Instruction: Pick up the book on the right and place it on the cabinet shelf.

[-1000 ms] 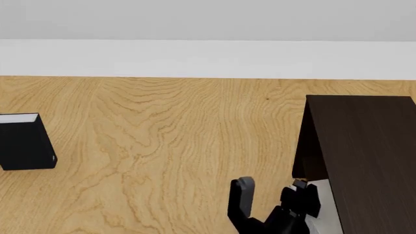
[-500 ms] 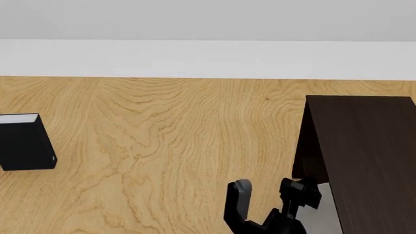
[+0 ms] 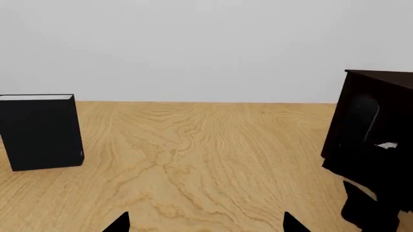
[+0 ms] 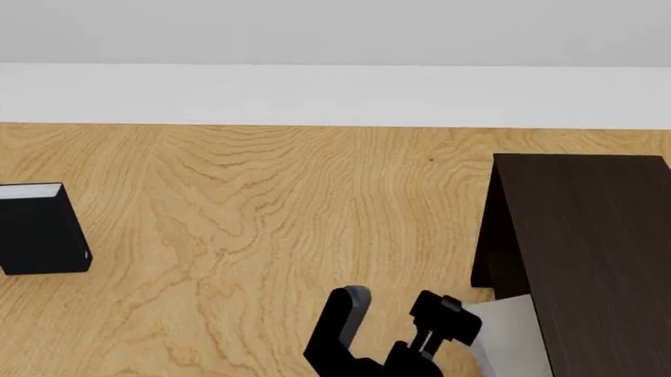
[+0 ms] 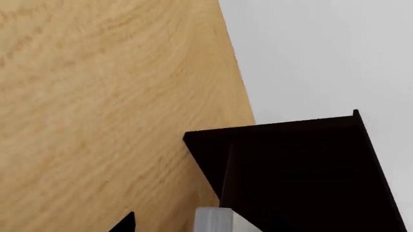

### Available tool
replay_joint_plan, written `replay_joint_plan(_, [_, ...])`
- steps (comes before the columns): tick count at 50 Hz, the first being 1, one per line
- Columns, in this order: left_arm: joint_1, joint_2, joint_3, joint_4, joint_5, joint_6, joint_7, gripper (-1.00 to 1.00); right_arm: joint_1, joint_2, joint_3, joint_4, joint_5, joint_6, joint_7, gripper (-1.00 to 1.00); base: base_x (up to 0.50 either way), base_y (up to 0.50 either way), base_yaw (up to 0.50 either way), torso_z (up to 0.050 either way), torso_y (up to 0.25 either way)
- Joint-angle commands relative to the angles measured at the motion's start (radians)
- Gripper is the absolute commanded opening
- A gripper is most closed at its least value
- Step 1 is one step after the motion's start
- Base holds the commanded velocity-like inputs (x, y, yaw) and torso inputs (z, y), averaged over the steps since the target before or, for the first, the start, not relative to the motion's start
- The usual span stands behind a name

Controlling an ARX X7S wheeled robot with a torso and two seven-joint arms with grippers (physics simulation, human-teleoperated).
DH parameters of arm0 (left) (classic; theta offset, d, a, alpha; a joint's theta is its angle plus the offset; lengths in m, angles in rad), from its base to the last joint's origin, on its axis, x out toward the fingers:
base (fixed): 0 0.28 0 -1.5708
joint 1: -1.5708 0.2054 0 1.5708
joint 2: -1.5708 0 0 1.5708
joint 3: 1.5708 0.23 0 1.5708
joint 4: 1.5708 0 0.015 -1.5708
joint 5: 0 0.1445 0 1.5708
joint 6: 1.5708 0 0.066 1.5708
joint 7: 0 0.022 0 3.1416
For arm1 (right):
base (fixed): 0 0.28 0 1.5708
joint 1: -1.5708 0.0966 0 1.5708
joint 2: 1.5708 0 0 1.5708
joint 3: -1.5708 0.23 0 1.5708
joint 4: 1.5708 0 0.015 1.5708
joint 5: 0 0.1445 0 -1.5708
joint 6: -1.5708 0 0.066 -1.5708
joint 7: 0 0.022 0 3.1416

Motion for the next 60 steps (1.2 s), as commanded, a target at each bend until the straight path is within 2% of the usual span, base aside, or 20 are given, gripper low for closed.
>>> replay_joint_plan(1, [0.002, 0.004, -0.003, 0.003, 0.000, 0.011, 0.004, 1.00, 0.001, 0.033, 0.039, -0.202, 0.026, 0.071, 0.037, 1.00, 0.00, 0.00, 0.00, 0.000, 0.000])
replay_joint_plan(3, [0.002, 0.003, -0.003, 0.004, 0.000, 0.009, 0.002, 1.00, -0.031, 0.039, 0.119, -0.213, 0.079, 0.039, 0.021, 1.00, 0.00, 0.00, 0.00, 0.000, 0.000])
replay_joint_plan(9, [0.003, 0.000, -0.003, 0.010, -0.003, 0.007, -0.001, 1.00, -0.043, 0.044, 0.183, -0.190, 0.118, 0.005, -0.003, 1.00, 0.00, 0.00, 0.00, 0.000, 0.000])
replay_joint_plan(20, [0.001, -0.003, 0.000, 0.011, -0.004, 0.003, -0.006, 1.00, -0.059, 0.070, 0.337, -0.232, 0.242, 0.034, -0.025, 1.00, 0.00, 0.00, 0.00, 0.000, 0.000])
replay_joint_plan(21, [0.001, -0.002, 0.000, 0.010, -0.004, 0.006, -0.006, 1.00, -0.046, 0.070, 0.370, -0.227, 0.280, 0.103, -0.018, 1.00, 0.00, 0.00, 0.00, 0.000, 0.000])
replay_joint_plan(23, [0.000, -0.003, 0.001, 0.009, -0.003, 0.006, -0.007, 1.00, -0.061, 0.079, 0.408, -0.243, 0.300, 0.073, -0.025, 1.00, 0.00, 0.00, 0.00, 0.000, 0.000])
replay_joint_plan(47, [-0.002, -0.011, 0.005, 0.012, -0.013, 0.001, -0.013, 1.00, -0.003, 0.122, 0.349, -0.287, 0.319, 0.136, -0.080, 1.00, 0.00, 0.00, 0.00, 0.000, 0.000])
replay_joint_plan(60, [-0.003, -0.014, 0.007, 0.010, -0.015, 0.005, -0.015, 1.00, -0.001, 0.105, 0.350, -0.311, 0.348, 0.140, -0.099, 1.00, 0.00, 0.00, 0.00, 0.000, 0.000])
